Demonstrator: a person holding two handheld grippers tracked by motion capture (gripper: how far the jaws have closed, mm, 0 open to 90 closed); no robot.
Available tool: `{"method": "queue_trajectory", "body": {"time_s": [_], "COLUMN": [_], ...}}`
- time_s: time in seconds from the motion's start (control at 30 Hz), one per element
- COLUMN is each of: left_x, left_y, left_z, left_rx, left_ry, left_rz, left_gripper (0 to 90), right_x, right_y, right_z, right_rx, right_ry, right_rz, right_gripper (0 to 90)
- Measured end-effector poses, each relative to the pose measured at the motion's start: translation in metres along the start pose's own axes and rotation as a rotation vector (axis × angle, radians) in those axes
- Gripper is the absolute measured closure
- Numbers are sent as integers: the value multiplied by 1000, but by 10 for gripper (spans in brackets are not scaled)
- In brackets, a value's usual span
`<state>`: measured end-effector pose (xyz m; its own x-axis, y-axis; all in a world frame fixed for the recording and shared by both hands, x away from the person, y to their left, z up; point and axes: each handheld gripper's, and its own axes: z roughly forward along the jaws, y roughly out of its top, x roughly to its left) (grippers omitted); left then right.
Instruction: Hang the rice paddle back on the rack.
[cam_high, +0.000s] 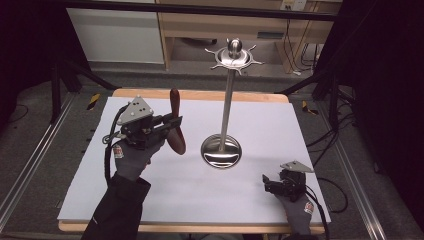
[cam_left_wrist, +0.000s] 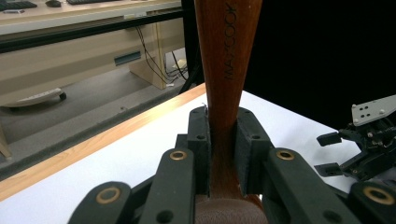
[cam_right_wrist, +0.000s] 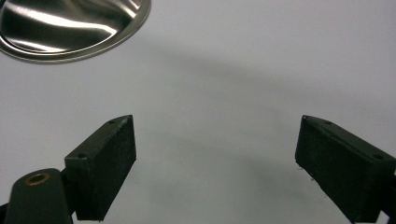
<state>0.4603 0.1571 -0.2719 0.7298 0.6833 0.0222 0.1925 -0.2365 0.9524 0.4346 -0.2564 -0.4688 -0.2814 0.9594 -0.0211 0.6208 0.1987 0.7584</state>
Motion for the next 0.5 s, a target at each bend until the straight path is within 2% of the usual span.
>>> {"method": "queue_trajectory", "body": {"time_s": [0.5], "left_x": [-3], "left_y": [13], "left_z": [7], "left_rx": [-11], "left_ry": [-12], "left_rz": [3], "left_gripper": [773], "right_x": [-1], "right_y": [0], "right_z": [0], "right_rx": [0], "right_ry": [2], "right_rz": [2], "right_gripper": [127]}}
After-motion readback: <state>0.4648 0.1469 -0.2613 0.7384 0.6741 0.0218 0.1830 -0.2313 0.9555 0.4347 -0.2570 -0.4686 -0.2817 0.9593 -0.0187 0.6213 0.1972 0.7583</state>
